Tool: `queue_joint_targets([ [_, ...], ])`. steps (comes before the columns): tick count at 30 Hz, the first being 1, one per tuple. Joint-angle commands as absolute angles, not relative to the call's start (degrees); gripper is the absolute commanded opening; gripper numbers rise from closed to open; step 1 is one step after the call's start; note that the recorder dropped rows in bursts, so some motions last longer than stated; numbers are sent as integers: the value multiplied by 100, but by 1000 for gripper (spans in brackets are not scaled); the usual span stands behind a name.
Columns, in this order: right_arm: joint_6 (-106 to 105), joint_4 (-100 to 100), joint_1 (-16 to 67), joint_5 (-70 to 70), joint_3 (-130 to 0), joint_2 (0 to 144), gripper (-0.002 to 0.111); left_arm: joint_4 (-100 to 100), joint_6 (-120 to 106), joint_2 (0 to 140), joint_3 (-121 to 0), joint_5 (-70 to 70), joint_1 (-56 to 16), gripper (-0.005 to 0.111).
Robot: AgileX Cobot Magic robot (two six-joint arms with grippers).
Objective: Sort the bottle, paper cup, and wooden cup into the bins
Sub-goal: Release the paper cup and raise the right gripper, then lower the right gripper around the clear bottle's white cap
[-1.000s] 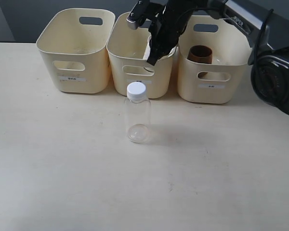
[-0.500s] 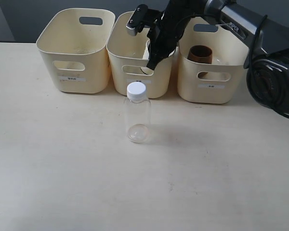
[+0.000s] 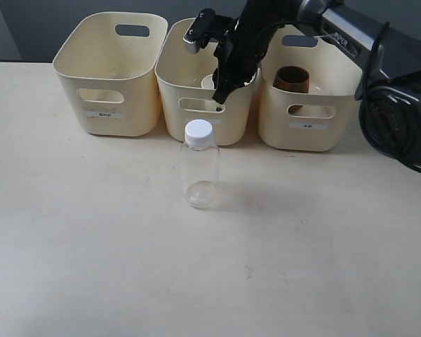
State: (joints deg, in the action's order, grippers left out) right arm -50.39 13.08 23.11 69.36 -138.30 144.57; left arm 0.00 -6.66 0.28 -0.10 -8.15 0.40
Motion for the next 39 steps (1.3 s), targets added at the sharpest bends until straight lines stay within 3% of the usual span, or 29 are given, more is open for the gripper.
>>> queue_joint_targets([
  [1,-5024,1322,2270,6909,-13862,14214,33,0,-658,0,0,-774,43,0],
  [20,-3833,1653,2294,6996,-13542,11607,33,0,-658,0,0,-774,43,0],
  [35,-4049,1814,2415,6996,-9840,9964,33,0,-658,0,0,-774,43,0],
  [39,-4110,1893,2415,6455,-9248,9957,36,0,-658,0,0,-774,43,0],
])
